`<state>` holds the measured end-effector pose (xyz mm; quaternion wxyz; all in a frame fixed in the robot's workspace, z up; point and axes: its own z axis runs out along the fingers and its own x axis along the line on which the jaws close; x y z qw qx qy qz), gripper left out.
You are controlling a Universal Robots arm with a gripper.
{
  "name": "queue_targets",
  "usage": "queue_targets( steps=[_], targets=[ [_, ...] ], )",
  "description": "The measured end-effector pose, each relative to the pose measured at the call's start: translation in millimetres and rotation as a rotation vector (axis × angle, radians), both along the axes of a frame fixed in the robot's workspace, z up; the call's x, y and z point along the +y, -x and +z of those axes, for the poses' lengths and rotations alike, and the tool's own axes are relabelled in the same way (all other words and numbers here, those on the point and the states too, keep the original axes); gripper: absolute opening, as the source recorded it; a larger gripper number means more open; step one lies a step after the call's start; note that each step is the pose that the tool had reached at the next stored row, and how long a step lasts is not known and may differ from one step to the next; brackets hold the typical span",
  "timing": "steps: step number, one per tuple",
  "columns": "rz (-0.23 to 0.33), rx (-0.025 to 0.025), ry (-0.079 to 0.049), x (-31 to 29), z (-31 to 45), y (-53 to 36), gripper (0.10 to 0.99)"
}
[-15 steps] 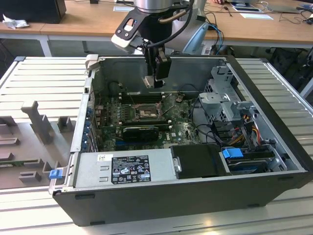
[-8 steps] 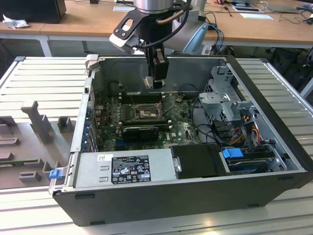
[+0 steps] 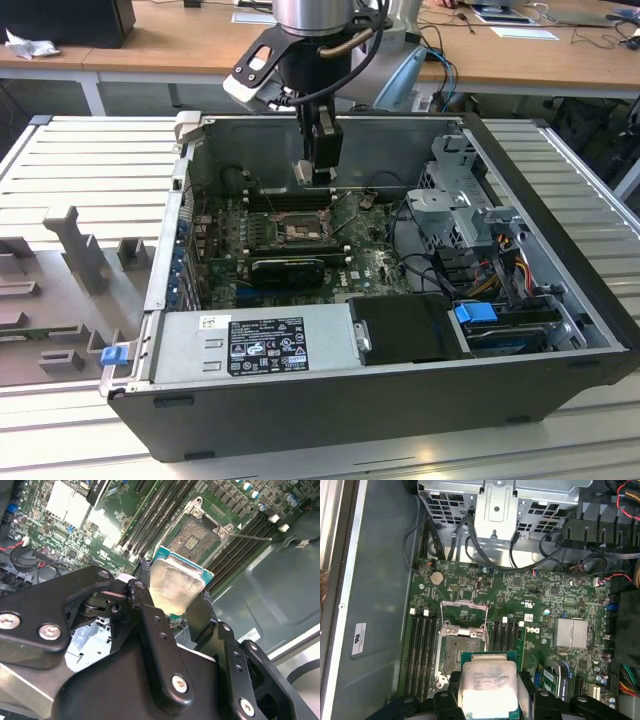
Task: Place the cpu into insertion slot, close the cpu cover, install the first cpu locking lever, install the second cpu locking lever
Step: 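Place the cpu into insertion slot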
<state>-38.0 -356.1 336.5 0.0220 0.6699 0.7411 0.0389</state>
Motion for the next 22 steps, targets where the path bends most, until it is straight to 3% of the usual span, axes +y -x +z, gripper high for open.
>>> queue_targets(
  steps=[22],
  targets=[
    [0.000, 0.0000, 0.000, 0.0, -10.0, 0.0, 0.529]
  ],
)
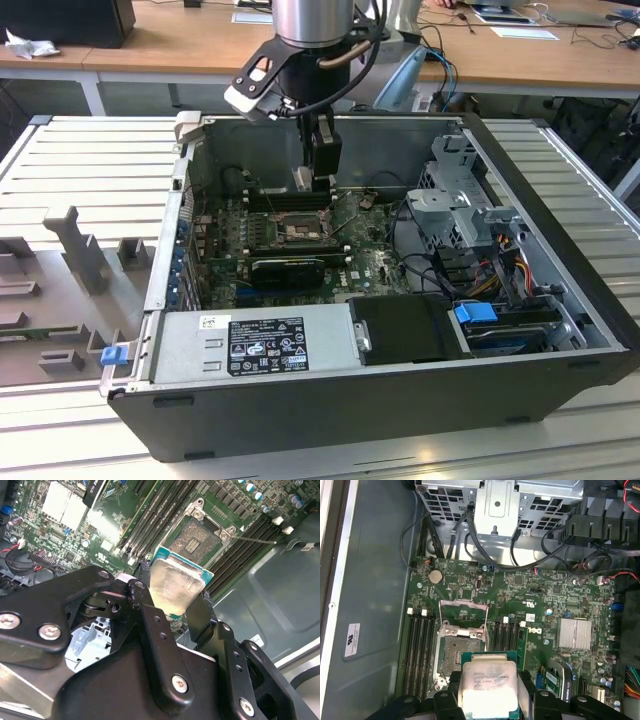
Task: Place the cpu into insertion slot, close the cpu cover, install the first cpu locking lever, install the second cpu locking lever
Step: 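Place the cpu into insertion slot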
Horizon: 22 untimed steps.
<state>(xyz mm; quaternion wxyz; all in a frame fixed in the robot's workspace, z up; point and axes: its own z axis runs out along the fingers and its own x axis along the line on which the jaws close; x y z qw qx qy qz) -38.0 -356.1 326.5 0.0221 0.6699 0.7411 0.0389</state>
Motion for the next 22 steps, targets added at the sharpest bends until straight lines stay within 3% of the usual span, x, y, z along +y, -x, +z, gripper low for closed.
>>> queue_targets(
  steps=[16, 22],
  targets=[
    [-0.002, -0.0001, 0.000, 0.0, -9.1, 0.0, 0.529],
    [-0.043, 0.0000, 0.000, 0.0, -11.5, 0.0, 0.529]
  ],
)
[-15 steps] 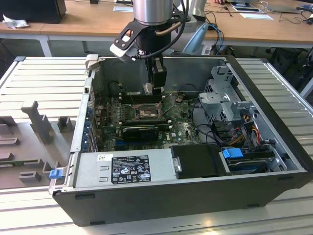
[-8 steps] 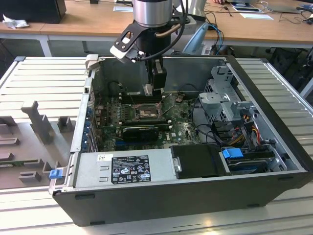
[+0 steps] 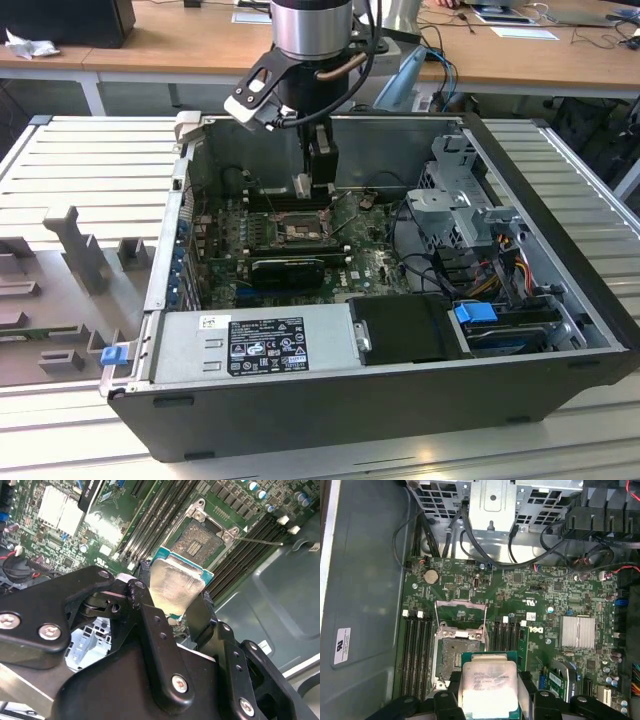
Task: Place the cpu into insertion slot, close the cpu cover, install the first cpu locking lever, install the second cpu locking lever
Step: 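Place the cpu into insertion slot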
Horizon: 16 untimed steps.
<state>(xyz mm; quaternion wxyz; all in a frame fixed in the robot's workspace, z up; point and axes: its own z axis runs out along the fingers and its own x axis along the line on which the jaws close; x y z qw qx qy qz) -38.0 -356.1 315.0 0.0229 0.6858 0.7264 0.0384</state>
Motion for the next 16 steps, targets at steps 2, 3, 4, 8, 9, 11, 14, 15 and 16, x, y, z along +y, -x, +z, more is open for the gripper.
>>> queue_targets(
  steps=[2, 3, 4, 8, 9, 11, 14, 15, 16],
  targets=[
    [-0.021, 0.0000, 0.000, 0.0, -0.4, 0.0, 0.529],
    [-0.038, 0.0000, 0.000, 0.0, -0.6, 0.0, 0.529],
    [-0.052, -0.0001, 0.000, 0.0, -0.8, 0.0, 0.529],
    [-0.092, 0.0000, 0.000, 0.0, -2.2, 0.0, 0.529],
    [-0.093, 0.0000, 0.000, 0.0, -2.9, 0.0, 0.529],
    [-0.093, 0.0000, 0.000, 0.0, -4.1, 0.0, 0.529],
    [-0.093, -0.0001, 0.000, 0.0, -6.1, 0.0, 0.529],
    [-0.093, -0.0001, 0.000, 0.0, -7.4, 0.0, 0.529],
    [-0.093, -0.0001, 0.000, 0.0, -8.3, 0.0, 0.529]
  ],
)
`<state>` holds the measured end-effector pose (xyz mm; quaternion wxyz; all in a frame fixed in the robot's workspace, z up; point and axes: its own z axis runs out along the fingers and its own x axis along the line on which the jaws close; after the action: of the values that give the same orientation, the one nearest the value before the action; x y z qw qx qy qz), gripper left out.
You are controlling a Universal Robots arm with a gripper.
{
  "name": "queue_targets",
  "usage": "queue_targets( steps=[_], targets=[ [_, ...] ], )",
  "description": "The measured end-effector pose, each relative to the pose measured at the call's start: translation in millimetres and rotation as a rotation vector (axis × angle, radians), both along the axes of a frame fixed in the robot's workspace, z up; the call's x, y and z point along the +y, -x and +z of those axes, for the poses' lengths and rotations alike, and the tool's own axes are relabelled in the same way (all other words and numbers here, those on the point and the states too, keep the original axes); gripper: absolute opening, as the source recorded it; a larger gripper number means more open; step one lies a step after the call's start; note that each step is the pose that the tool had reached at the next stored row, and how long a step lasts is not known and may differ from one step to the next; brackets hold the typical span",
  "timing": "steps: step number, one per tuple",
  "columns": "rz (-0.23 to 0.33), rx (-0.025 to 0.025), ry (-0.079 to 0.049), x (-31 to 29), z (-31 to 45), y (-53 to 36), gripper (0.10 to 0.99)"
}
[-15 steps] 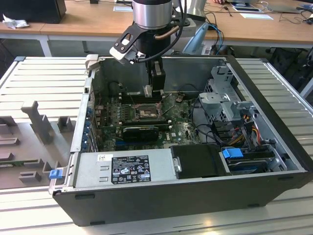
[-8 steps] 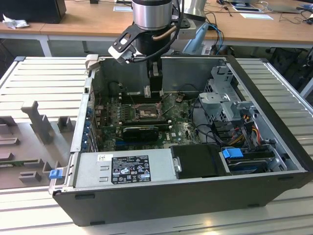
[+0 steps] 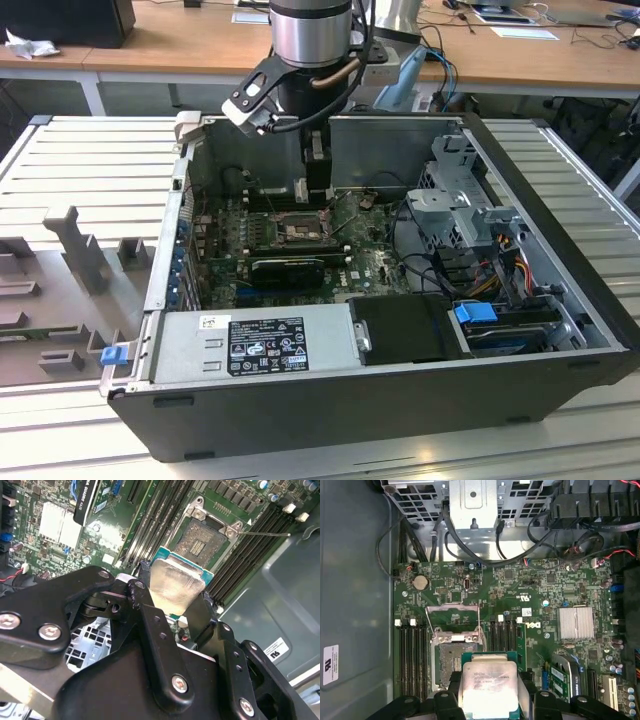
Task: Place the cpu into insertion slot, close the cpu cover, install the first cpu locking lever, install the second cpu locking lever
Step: 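Place the cpu into insertion slot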
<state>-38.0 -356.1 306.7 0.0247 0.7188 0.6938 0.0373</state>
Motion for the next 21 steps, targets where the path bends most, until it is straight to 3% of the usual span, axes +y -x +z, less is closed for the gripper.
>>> queue_targets(
  steps=[21],
  targets=[
    [-0.014, 0.0002, 0.000, 0.0, -16.4, 0.0, 0.529]
  ],
)
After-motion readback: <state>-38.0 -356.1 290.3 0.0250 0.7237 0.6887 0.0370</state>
